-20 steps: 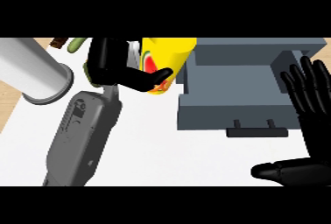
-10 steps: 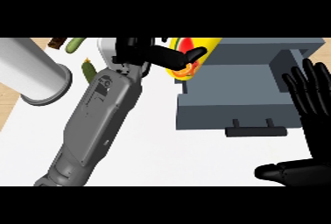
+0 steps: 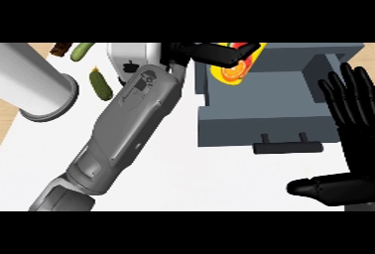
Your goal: Pick up the cup, place it into the drawer and close the drawer
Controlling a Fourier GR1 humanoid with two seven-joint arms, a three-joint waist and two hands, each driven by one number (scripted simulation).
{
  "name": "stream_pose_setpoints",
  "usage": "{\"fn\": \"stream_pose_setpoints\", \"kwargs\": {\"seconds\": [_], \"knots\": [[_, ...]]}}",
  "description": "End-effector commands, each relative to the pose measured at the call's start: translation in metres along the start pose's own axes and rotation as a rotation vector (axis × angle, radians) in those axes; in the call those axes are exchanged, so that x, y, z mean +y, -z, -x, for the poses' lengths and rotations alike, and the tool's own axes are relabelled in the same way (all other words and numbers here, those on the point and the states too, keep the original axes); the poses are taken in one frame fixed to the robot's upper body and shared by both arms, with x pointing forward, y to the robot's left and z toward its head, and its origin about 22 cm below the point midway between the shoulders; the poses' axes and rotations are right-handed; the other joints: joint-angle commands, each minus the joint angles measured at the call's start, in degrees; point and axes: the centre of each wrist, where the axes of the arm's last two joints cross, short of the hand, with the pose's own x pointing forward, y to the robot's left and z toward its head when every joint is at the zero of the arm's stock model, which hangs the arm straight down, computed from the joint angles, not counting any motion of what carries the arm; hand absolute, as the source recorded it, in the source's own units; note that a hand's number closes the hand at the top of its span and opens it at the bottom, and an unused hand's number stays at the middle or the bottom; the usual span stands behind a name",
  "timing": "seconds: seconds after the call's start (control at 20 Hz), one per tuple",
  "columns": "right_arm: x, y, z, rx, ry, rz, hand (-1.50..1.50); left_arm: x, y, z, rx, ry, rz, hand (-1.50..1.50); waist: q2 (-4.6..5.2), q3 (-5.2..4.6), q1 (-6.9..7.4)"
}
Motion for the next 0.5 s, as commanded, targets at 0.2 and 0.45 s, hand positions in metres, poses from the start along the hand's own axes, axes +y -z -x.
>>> {"fn": "stream_pose_setpoints", "kwargs": {"seconds": [0.2, 0.45], "knots": [[0.012, -0.001, -0.003, -0.01, -0.011, -0.012, -1.5, -0.012, 0.013, 0.012, 0.069, 0.052, -0.018, 1.5, 0.2, 0.01, -1.14], [0.006, -0.008, 0.001, -0.011, 0.005, -0.017, -1.5, -0.012, 0.009, 0.026, 0.105, 0.12, 0.023, 1.5, 0.37, 0.03, -1.6]]}}
